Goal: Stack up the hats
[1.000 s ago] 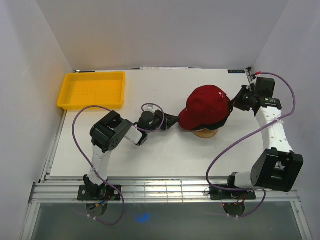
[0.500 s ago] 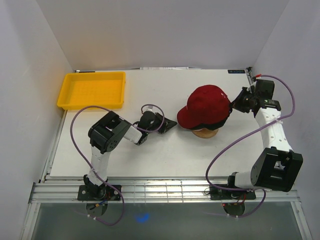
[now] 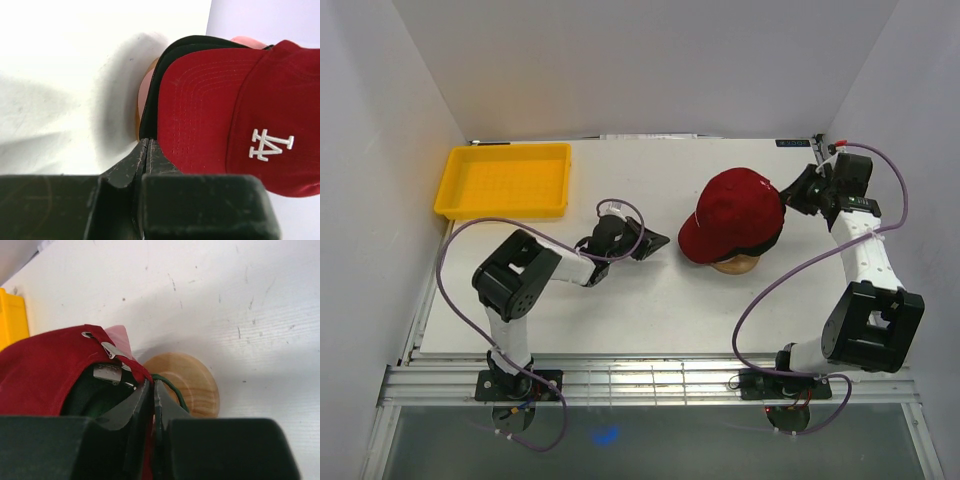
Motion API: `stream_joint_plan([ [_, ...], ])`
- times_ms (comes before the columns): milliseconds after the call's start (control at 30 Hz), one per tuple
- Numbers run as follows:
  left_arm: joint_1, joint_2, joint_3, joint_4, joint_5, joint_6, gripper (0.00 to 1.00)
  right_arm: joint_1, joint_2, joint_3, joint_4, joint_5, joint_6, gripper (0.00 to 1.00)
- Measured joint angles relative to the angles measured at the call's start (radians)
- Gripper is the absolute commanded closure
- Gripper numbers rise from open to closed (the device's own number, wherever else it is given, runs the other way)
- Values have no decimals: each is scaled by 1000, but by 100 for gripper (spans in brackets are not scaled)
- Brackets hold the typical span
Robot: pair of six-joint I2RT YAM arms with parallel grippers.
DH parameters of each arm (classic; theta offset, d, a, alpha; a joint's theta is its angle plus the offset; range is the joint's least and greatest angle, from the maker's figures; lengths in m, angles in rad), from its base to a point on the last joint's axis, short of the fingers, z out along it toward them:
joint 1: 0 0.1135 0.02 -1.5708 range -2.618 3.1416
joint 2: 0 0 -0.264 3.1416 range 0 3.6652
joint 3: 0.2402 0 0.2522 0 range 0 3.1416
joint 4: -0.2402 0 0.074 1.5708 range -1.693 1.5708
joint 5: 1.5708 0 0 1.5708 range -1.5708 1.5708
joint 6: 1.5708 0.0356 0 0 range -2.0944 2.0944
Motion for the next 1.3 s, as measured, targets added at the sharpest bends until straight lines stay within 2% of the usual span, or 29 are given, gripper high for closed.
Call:
stream_joint_plan([
  [100,6,-75,-34,-62,-12,32,100,-2,13,3,57,-42,15,84],
  [200,13,-154,-45,-116,-26,72,94,-2,39,27,74,-65,29,79],
  [300,18,-219,-32,-182,-35,125,86,-2,59,61,67,-66,37,66],
  [333,19,-230,-14,-210,-37,145,84,-2,63,74,63,-64,37,56],
  [400,20,-233,41,-258,-40,189,79,-2,64,103,53,-60,37,46],
  [433,20,-233,68,-283,-41,204,78,-2,64,118,48,-59,36,37],
  [500,20,-233,140,-346,-42,248,74,-2,64,151,34,-52,35,33],
  [667,20,-233,315,-475,-43,351,71,-3,62,245,-53,-15,31,37],
  [733,20,-222,399,-531,-43,390,65,-9,59,285,-89,-11,31,42],
  [833,19,-193,526,-604,-40,450,57,-33,34,288,-121,-22,35,44],
  [1033,-3,-82,769,-752,-30,554,46,-94,-113,130,-157,-103,50,48],
  [1300,-82,21,904,-867,-27,659,44,-98,-266,-45,-183,-154,67,48],
])
